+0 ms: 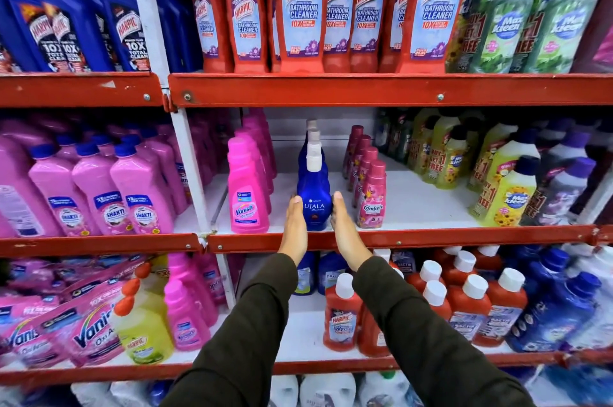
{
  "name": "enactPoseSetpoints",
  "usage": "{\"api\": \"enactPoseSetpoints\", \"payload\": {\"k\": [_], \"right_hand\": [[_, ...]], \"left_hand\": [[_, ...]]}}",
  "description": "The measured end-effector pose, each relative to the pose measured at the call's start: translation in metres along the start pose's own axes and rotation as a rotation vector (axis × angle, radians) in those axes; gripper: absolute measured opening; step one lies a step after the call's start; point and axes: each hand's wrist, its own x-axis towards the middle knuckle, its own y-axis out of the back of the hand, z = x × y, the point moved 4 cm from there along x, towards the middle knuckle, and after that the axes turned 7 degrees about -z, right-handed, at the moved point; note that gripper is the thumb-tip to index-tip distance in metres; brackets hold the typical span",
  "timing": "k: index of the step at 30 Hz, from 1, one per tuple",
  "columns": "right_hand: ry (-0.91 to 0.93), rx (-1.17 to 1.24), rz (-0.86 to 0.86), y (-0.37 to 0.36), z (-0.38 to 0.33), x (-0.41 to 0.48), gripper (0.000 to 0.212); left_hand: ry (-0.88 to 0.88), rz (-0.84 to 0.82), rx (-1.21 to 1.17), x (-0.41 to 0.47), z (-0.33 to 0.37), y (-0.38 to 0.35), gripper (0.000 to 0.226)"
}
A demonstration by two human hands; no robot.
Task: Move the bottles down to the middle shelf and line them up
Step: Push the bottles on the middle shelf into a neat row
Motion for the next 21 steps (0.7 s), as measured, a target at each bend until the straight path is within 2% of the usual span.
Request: {"api": "enactPoseSetpoints", "payload": {"k": [5,12,14,16,18,19,21], "right_hand": [[-0.026,-0.045,0.022,0.003,0.006,0.004,0.041],[-0.014,-0.084,0.059,0.001,0.005,0.003,0.044],[0.018,-0.108,0.120,0.000,0.002,-0.001,0.046],[0.091,-0.116,0.295,0.001,0.003,-0.006,0.050],[0.227,-0.103,0.453,-0.003,0.003,-0.014,0.041],[0.271,-0.094,0.466,-0.010,0.004,-0.015,0.037],[0.263,-0.076,0.376,-0.031,0.008,-0.011,0.037]], "left_hand": [[-0.034,-0.008,0.067,-0.001,0.001,0.001,0.067],[-0.068,-0.036,0.088,-0.002,0.005,0.005,0.063],[-0.104,-0.024,0.159,-0.006,0.006,0.007,0.063],[-0.203,0.049,0.253,-0.016,0.009,0.015,0.058],[-0.389,0.189,0.363,-0.031,0.016,0.030,0.050],[-0.476,0.273,0.418,-0.038,0.019,0.039,0.049],[-0.582,0.423,0.462,-0.046,0.025,0.059,0.050]]}}
